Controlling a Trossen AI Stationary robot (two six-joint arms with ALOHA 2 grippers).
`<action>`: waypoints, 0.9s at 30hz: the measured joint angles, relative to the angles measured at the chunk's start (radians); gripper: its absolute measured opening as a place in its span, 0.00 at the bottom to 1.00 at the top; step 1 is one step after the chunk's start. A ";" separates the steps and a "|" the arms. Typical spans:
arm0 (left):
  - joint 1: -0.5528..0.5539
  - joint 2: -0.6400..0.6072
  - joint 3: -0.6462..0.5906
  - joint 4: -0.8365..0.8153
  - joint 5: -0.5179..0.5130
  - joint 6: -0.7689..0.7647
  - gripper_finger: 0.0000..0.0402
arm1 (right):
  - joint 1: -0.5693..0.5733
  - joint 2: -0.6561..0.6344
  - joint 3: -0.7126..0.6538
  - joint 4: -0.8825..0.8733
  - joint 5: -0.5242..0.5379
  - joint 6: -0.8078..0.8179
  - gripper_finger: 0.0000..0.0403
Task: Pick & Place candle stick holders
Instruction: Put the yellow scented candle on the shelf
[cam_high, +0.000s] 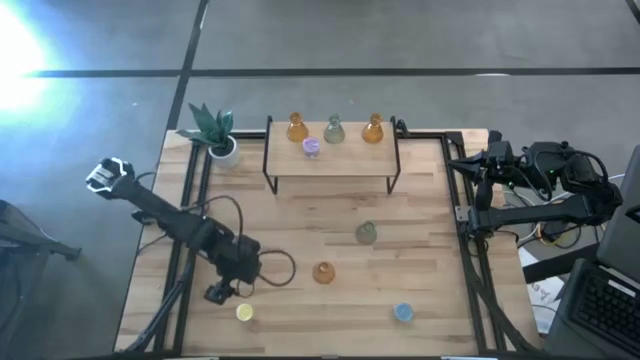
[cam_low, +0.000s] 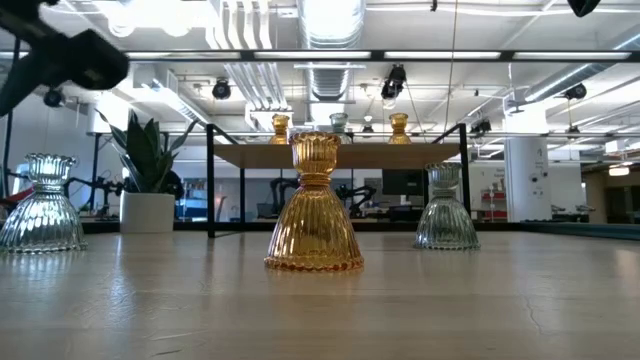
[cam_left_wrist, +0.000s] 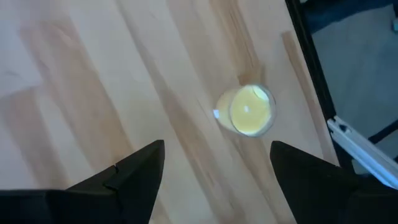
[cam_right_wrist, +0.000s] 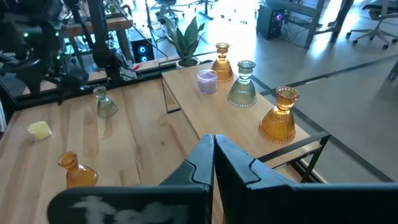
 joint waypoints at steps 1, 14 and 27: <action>-0.014 0.000 -0.013 0.009 0.000 -0.008 0.74 | 0.000 0.000 0.000 0.000 0.000 0.000 0.02; -0.154 0.000 -0.204 0.269 -0.062 0.050 0.74 | 0.000 0.000 0.000 0.000 0.000 0.000 0.02; -0.210 0.038 -0.327 0.535 0.001 0.111 0.74 | 0.000 0.000 0.000 0.000 0.000 0.000 0.02</action>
